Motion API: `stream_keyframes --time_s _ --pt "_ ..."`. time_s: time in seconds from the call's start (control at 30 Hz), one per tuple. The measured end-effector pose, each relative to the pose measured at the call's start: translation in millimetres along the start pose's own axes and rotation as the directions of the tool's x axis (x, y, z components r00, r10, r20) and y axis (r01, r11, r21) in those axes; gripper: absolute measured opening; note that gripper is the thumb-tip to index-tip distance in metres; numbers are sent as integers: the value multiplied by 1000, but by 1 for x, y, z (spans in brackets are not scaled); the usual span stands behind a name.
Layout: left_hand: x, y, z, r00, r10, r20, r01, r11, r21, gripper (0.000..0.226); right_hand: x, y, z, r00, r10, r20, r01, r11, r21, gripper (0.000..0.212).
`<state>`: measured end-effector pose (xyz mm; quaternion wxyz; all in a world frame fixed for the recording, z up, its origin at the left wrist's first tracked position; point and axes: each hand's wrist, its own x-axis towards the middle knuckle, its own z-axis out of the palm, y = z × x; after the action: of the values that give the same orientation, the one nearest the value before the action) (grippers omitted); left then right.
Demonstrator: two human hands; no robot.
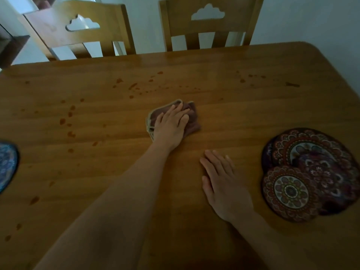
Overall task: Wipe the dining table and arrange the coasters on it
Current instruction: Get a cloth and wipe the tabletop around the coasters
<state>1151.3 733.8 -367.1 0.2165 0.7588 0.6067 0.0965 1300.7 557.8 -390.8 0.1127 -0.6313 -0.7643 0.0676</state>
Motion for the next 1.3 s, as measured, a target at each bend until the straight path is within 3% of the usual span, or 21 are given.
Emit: stream_keyframes --time_s 0.23,0.37,0.6,0.7,0.77,0.83,0.9,0.97,1.03,1.07,1.1,1.17,1.3 --pt "-77 20 22 983 184 9 -184 983 4 45 -1 1 -3 1000 -11 6 11 999 43 49" --pt "-118 13 31 989 151 -3 -150 986 70 60 -1 3 -5 999 -28 -33 31 995 92 44" --pt "-189 10 29 998 54 12 -55 997 62 58 -2 1 -8 998 -16 -57 23 992 127 44" --pt "-192 20 27 992 -102 73 116 967 -228 51 -1 1 -12 1000 16 5 -16 987 159 56" --pt "-191 26 18 972 -228 63 228 826 -516 43 -4 -4 -22 997 66 32 -71 965 254 64" --pt "-189 29 6 951 -302 63 270 714 -646 34 -1 -12 -30 988 134 81 -153 939 307 56" --pt "-191 28 -6 936 -345 74 302 675 -674 26 3 -25 -36 976 178 123 -209 925 316 39" --pt "-196 27 -14 927 -373 47 295 645 -705 18 7 -40 -46 939 286 192 -344 798 495 22" --pt "-203 28 -23 914 -405 13 276 601 -750 14 12 -51 -60 843 389 371 -524 435 733 16" --pt "-208 28 -26 903 -430 15 283 567 -773 13 13 -54 -67 799 403 447 -573 282 770 16" --pt "-213 28 -30 892 -452 31 296 530 -795 13 15 -57 -71 772 409 486 -597 204 776 17" --pt "-226 23 -36 877 -474 72 331 491 -805 12 16 -66 -81 746 411 523 -615 125 779 19" --pt "-239 8 -49 872 -483 -80 360 743 -564 18 15 -85 -103 802 330 497 -567 160 808 22"
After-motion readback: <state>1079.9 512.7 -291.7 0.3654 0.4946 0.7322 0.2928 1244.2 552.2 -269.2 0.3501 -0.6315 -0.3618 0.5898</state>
